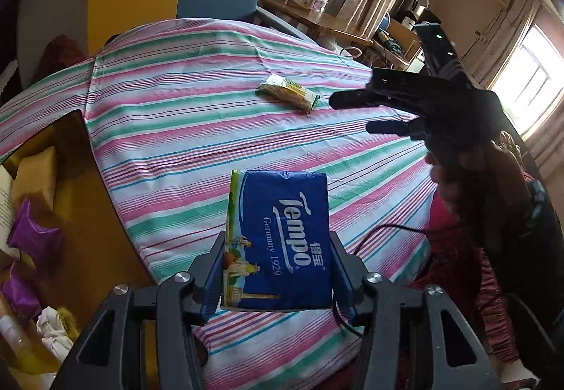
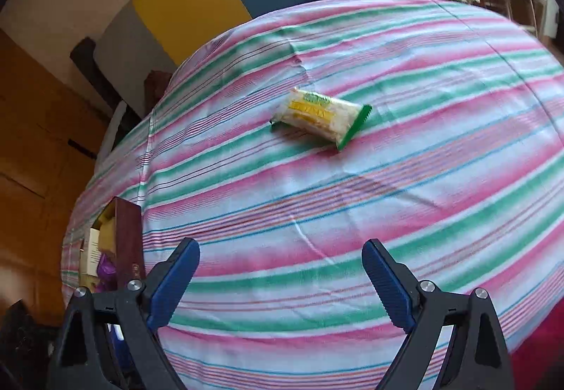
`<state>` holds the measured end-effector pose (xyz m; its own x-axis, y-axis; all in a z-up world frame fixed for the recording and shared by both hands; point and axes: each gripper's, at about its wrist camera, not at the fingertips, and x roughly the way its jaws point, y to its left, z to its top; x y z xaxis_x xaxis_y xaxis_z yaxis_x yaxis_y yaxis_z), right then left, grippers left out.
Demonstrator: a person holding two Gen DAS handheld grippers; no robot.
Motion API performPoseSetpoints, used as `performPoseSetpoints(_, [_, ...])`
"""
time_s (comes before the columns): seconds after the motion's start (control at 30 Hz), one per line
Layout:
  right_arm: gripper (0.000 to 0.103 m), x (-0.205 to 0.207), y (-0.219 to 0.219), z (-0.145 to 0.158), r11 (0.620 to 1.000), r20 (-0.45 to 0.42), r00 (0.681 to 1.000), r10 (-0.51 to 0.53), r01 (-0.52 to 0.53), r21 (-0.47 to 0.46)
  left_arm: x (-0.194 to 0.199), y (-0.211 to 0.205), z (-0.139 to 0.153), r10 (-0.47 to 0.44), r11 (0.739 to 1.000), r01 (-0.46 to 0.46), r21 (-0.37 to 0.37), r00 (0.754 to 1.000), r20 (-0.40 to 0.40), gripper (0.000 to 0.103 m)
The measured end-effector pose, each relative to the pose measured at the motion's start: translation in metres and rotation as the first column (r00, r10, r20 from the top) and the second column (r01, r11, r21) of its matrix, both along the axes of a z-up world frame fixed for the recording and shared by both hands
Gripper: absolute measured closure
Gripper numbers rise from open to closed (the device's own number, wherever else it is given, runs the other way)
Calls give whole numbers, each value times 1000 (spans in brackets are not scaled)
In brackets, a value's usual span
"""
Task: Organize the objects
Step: 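Carry the tissue pack toward the tray while the right gripper grasps the WEIDAN snack packet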
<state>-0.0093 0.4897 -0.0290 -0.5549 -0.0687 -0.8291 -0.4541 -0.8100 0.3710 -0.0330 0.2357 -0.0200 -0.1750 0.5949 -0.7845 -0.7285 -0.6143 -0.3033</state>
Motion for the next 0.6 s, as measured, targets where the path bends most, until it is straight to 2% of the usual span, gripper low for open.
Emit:
performPoseSetpoints(0.1, [10, -40, 5, 3, 991, 37, 997, 63, -67, 118, -1, -14, 6, 9, 999, -9, 32, 1000, 4, 50])
performPoseSetpoints(0.17, [10, -67, 9, -1, 970, 82, 991, 105, -120, 212, -3, -23, 8, 25, 999, -26, 47, 1000, 14, 50])
performPoseSetpoints(0.27, [10, -102, 19, -18, 936, 170, 974, 150, -195, 293, -7, -33, 5, 49, 997, -51, 53, 998, 33, 50])
performPoseSetpoints(0.4, [10, -132, 35, -44, 922, 244, 956, 161, -234, 310, -11, -49, 4, 77, 995, -80, 56, 995, 58, 50])
performPoseSetpoints(0.6, [9, -156, 48, -65, 900, 282, 941, 189, -280, 333, -16, -56, -2, 95, 993, -101, 60, 991, 98, 50])
